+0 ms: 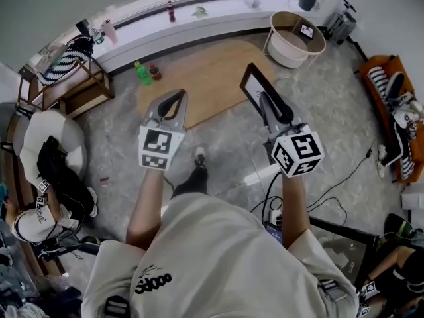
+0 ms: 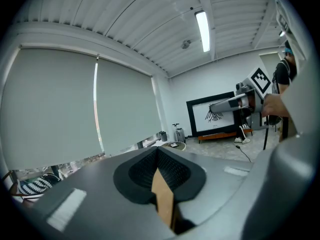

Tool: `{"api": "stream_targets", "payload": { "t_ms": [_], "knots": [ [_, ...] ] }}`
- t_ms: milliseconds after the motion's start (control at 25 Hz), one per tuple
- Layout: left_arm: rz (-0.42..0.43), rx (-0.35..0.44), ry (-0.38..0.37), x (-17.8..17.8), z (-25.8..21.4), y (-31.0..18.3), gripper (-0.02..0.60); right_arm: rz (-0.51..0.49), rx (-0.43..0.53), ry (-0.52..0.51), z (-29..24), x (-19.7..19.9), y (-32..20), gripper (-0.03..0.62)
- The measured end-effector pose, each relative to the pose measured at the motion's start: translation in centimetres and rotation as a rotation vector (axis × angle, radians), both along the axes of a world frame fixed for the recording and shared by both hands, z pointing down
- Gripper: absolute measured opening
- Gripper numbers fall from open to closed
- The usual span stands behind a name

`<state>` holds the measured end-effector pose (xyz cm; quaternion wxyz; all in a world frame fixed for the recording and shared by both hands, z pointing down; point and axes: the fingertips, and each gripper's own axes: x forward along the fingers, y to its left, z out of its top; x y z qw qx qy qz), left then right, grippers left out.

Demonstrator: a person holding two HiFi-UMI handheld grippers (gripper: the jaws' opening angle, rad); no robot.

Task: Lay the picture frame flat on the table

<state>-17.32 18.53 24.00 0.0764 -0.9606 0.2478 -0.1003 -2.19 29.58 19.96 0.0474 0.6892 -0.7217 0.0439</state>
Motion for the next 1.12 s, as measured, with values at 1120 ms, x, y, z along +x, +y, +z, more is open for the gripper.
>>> {"api": "stream_targets", "payload": {
  "t_ms": [1120],
  "knots": [
    [0.034,-0.08,-0.019,10.8,2.4,-21.4,0.009,0.009,-0.073,-0.031,1.9,9.5,-20.7,0.014]
  ]
}}
